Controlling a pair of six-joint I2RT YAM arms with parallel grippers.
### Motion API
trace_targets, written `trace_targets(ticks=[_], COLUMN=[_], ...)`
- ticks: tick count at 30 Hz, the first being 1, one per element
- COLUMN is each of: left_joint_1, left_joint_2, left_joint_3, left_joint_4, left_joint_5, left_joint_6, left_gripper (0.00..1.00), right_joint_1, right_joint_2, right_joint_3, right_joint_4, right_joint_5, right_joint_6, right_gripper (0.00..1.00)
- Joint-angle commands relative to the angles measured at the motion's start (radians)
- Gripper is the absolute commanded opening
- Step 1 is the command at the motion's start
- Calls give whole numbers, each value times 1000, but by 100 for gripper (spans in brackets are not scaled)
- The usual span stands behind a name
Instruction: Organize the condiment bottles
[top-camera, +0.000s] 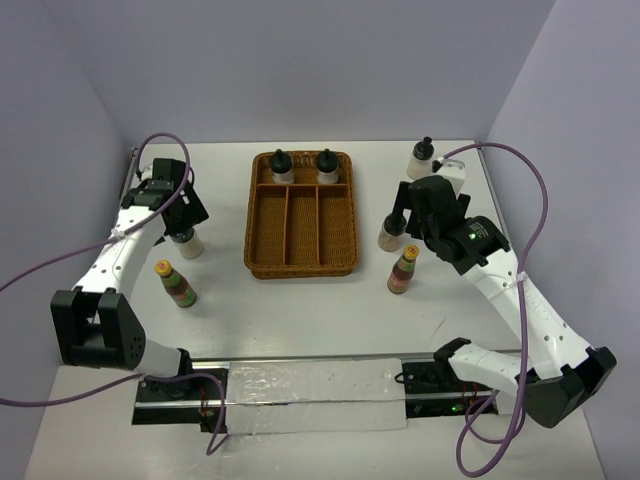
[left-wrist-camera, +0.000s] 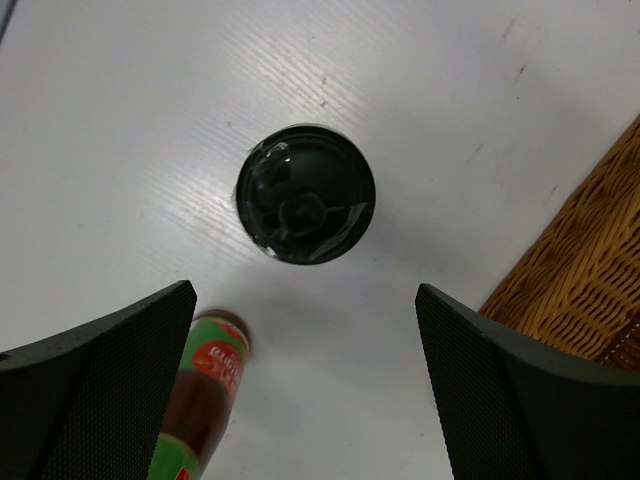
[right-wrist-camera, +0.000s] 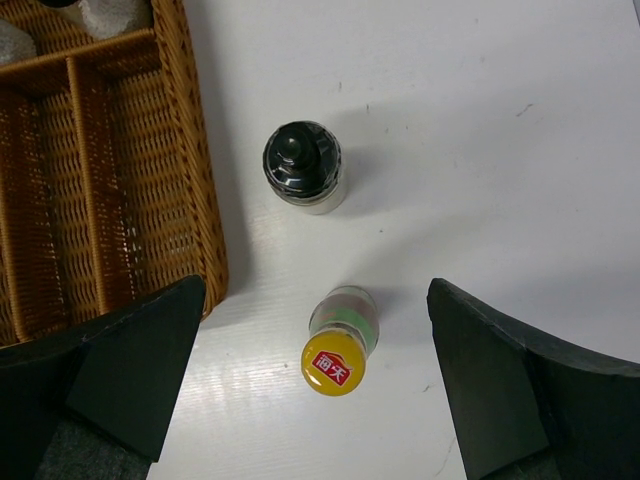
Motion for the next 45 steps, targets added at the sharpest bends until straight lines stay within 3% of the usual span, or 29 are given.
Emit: trace_targets(ticks=[1,16,22,32,33,35,38,45], left_joint_1=[13,67,69,69,69,69,69,68], left_joint_2=[26,118,150,161,157,144,116,43], left_joint_3=[1,-38,-32,-48,-47,-42,-6,222], left_joint_4=[70,202,225,228,227,225,203,95], left_joint_5=[25,-14,-11,-4,-5,-8,-17,30], left_joint_6=[-23,-56,-54,-57,-57,-50,-11,86], left_gripper=[99,99,88,81,75,46,11,10], right_joint_1=[4,7,4,6,5,6,6,5], right_joint_2=[-11,12,19,23,23,22,24,21], right_joint_3=[27,34,36,39,41,43,48,54], right_joint_4=[40,35,37,34,33,32,31,33], right_joint_5=[1,-1,-4,-4,-5,-5,-5,-2], right_joint_6=[-10,-13,-7,-7,-8,-9,-10,-10], right_gripper=[100,100,100,100,100,100,100,100])
